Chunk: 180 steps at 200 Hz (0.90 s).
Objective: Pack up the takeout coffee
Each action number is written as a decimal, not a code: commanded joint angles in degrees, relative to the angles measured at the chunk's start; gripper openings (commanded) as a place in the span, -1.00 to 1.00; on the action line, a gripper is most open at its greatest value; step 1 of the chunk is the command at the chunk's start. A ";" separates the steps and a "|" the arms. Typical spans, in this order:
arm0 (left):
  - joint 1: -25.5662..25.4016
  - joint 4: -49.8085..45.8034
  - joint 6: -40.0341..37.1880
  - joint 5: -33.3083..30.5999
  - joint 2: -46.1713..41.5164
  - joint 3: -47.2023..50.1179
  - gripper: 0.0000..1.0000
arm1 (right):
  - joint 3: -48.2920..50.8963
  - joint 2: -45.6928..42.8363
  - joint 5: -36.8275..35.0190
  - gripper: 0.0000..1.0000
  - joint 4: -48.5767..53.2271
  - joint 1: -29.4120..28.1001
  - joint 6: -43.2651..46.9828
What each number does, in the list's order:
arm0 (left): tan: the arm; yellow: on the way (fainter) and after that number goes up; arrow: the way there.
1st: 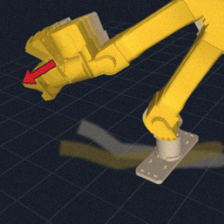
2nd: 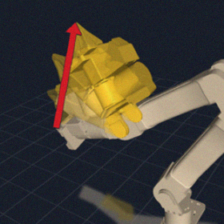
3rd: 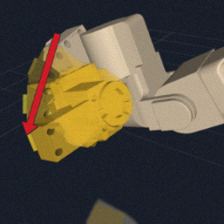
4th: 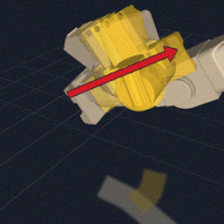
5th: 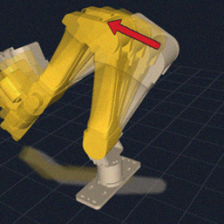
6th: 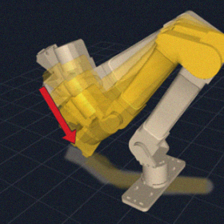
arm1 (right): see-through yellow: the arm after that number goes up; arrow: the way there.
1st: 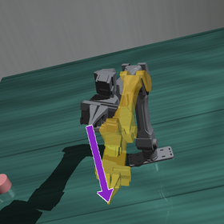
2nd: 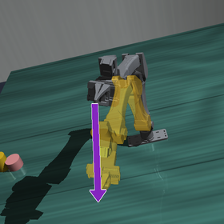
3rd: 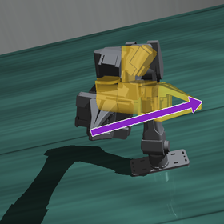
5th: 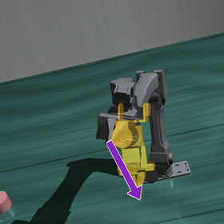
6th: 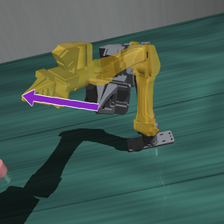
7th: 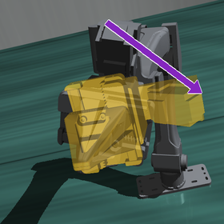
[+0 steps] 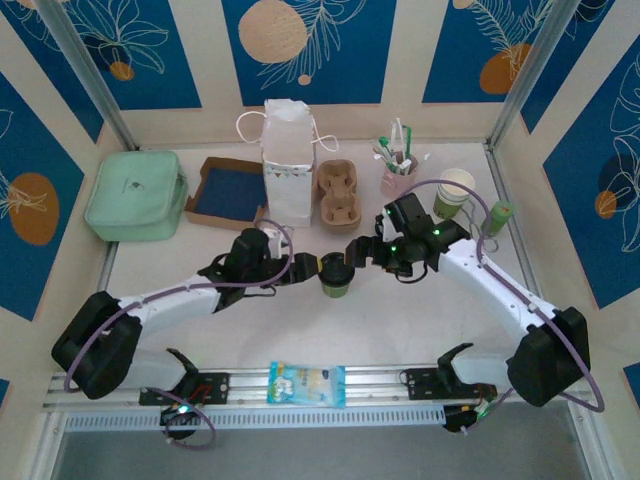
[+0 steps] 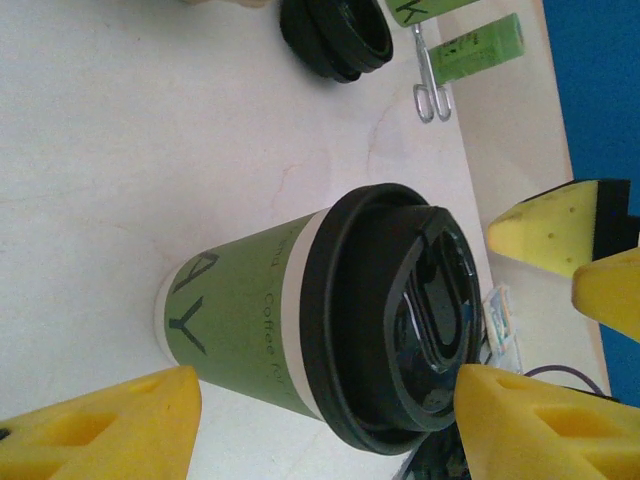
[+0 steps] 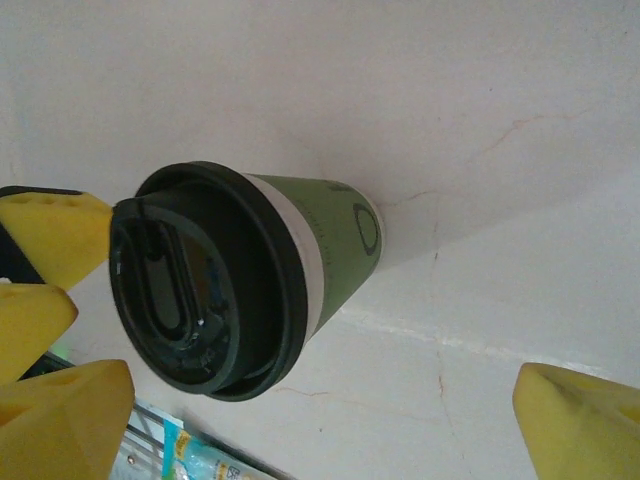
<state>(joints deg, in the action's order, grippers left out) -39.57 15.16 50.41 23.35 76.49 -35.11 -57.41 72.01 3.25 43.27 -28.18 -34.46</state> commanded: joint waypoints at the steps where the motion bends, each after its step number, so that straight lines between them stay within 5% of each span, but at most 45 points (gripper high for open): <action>1: -1.14 -1.70 -1.80 -1.70 1.02 -1.61 0.36 | 1.33 0.99 1.39 0.93 -1.62 -0.46 0.14; 180: -2.26 -3.77 -3.33 -3.55 3.83 -3.34 0.24 | 4.71 4.07 0.71 0.79 -5.55 -1.17 -1.48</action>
<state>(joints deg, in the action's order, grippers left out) -41.19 12.80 48.90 21.17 79.68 -37.41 -53.71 75.24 3.42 37.65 -28.93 -35.40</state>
